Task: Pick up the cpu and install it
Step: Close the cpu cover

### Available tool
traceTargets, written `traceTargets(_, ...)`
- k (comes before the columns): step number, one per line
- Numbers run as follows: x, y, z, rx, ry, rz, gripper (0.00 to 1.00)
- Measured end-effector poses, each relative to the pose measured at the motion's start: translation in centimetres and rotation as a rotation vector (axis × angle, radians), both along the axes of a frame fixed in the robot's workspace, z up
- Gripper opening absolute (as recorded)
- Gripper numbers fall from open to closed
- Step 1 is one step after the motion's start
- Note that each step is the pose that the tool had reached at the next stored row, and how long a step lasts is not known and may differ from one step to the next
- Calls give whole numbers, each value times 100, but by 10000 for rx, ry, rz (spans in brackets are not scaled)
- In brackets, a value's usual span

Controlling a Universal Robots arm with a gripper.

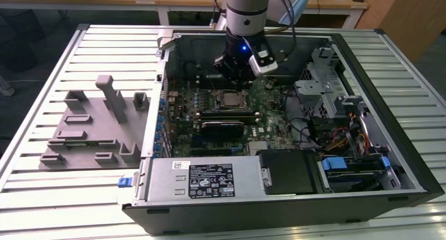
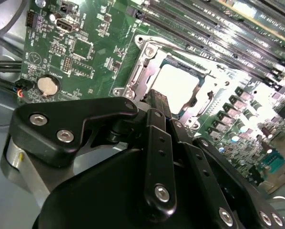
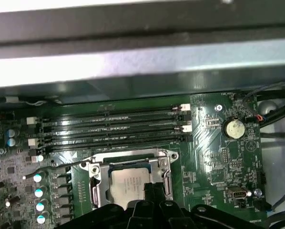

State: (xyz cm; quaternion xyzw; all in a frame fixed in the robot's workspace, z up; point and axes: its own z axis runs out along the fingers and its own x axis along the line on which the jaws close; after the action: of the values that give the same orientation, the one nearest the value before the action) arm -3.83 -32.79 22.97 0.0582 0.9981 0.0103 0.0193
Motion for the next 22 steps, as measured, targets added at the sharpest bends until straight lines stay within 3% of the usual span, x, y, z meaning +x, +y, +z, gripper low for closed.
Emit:
traceTargets(8,-136,-42,-49,-5,0,14,11)
traceTargets(17,-296,-44,-130,-7,0,14,11)
traceTargets(22,-321,-44,-178,-8,6,14,11)
